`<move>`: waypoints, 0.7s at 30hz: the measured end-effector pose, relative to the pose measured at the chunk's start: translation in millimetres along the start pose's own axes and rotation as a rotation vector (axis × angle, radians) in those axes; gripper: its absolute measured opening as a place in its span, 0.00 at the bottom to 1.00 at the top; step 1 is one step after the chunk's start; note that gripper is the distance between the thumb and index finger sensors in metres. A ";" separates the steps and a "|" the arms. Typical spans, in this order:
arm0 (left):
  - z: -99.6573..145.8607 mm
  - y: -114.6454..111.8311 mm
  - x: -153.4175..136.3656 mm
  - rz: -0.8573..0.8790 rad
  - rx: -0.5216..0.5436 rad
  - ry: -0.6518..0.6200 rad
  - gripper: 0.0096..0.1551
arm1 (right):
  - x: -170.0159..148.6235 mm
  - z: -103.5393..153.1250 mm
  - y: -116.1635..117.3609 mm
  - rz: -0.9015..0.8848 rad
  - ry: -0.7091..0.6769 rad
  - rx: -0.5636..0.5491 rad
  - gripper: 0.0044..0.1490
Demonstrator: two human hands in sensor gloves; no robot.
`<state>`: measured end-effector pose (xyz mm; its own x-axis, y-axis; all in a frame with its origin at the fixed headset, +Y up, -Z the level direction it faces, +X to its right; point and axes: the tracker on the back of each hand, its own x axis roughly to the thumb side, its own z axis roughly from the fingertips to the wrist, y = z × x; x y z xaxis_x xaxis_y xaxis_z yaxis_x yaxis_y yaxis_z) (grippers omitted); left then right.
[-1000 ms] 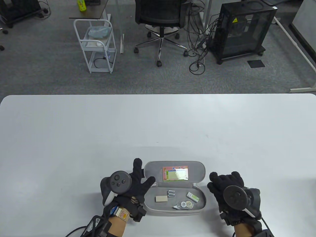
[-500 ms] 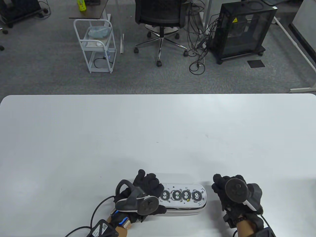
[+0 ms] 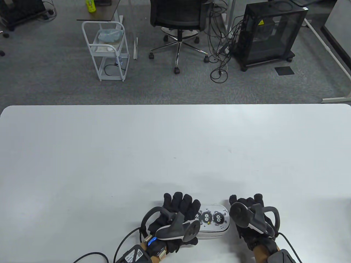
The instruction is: Pack double-layer zippered pencil case
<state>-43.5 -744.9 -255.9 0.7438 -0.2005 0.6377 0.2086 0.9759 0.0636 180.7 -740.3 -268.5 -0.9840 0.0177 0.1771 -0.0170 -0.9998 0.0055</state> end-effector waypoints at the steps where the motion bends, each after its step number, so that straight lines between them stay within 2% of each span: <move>1: 1.7 0.4 -2.6 -0.003 0.030 -0.012 0.67 | 2.4 -0.1 0.9 -0.010 -0.015 0.014 0.41; 4: 6.6 -1.1 -17.2 0.040 0.102 -0.124 0.64 | 6.5 1.9 1.3 -0.044 -0.099 0.020 0.44; 6: 13.0 -3.6 -29.4 0.069 0.168 -0.279 0.63 | 9.9 2.8 4.1 -0.132 -0.238 0.063 0.44; 8: 19.2 -5.5 -33.1 0.111 0.214 -0.334 0.61 | 17.5 3.7 7.4 -0.226 -0.325 0.110 0.43; 11: 23.3 -6.3 -34.2 0.050 0.228 -0.402 0.62 | 31.8 8.1 6.4 -0.170 -0.475 0.102 0.45; 12: 23.3 -6.8 -35.1 0.047 0.223 -0.418 0.63 | 35.9 9.7 6.8 -0.208 -0.508 0.117 0.46; 13: 23.4 -7.0 -35.1 0.044 0.220 -0.428 0.64 | 38.4 10.0 7.9 -0.260 -0.522 0.140 0.47; 15: 21.7 -7.8 -35.9 0.019 0.206 -0.441 0.64 | 45.4 7.7 13.1 -0.410 -0.529 0.264 0.48; 17: 20.6 -8.3 -36.7 0.017 0.200 -0.438 0.65 | 48.6 6.7 14.9 -0.444 -0.544 0.336 0.48; 18: 19.6 -8.7 -37.7 0.016 0.190 -0.429 0.65 | 50.6 7.2 14.8 -0.463 -0.550 0.319 0.47; 20: 17.8 -9.1 -38.6 0.023 0.176 -0.420 0.65 | 51.1 5.6 13.6 -0.533 -0.521 0.240 0.37; 21: 17.6 -9.1 -38.6 0.019 0.172 -0.408 0.66 | 51.0 4.8 14.8 -0.586 -0.498 0.215 0.35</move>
<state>-85.3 -744.6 -267.6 0.4275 -0.1661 0.8886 0.0629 0.9861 0.1540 131.1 -754.2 -254.7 -0.6297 0.5900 0.5053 -0.4224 -0.8060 0.4147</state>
